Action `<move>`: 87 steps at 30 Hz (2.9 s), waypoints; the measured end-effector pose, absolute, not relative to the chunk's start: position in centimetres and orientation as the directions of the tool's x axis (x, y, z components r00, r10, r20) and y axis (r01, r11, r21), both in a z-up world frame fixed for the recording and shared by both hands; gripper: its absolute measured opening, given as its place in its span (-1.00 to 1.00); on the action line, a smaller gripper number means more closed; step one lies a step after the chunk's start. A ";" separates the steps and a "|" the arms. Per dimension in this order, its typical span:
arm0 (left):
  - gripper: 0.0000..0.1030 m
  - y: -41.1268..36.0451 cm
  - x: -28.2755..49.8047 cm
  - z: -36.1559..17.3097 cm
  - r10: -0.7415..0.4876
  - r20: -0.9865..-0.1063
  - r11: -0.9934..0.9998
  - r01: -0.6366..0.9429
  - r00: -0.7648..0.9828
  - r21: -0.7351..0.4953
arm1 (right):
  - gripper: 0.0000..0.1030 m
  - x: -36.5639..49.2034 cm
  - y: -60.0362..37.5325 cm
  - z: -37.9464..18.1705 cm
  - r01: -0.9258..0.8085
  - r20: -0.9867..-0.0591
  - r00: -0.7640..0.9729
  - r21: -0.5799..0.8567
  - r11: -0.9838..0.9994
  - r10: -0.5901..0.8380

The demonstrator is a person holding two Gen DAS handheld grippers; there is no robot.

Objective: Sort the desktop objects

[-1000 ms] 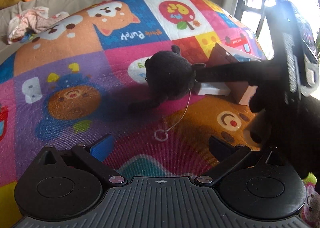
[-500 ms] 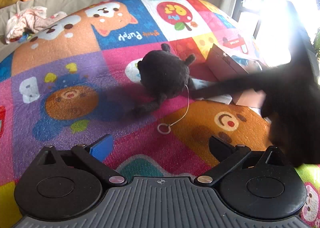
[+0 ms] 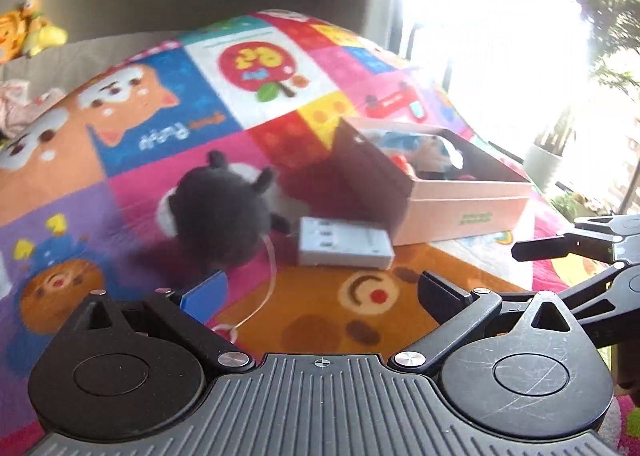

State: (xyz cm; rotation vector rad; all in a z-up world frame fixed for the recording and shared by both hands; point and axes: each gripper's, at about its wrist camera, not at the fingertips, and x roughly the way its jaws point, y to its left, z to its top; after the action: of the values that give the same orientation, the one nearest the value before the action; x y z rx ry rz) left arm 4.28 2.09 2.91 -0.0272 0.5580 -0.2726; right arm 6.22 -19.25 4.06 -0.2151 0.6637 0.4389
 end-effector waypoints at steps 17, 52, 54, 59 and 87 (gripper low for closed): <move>0.60 -3.9 10.4 1.0 -0.113 -0.661 0.974 0.214 0.741 0.073 | 1.00 6.9 -29.0 2.1 -0.201 -0.627 0.734 0.166 0.966 0.260; 0.99 4.1 11.9 4.1 0.006 -0.611 0.996 -0.062 0.791 -0.070 | 1.00 5.7 -28.2 1.2 -0.190 -0.701 0.699 0.010 0.982 0.142; 0.99 4.4 12.9 4.0 0.000 -0.626 0.991 -0.082 0.780 -0.103 | 1.00 5.5 -28.2 1.1 -0.190 -0.699 0.701 0.015 0.982 0.146; 0.99 5.2 14.3 3.4 0.010 -0.676 0.977 -0.150 0.736 -0.150 | 1.00 5.5 -27.9 1.1 -0.187 -0.697 0.703 0.009 0.982 0.140; 0.76 -6.9 3.7 2.3 -0.104 -0.590 0.578 0.531 0.801 0.619 | 1.00 5.5 -28.0 1.0 -0.181 -0.694 0.705 0.023 0.983 0.146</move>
State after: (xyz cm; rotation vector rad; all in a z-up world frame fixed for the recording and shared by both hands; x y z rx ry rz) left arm 3.67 -6.88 2.29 0.8839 0.5356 -0.3932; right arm 5.54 -28.02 1.02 -0.0482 0.7676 0.1814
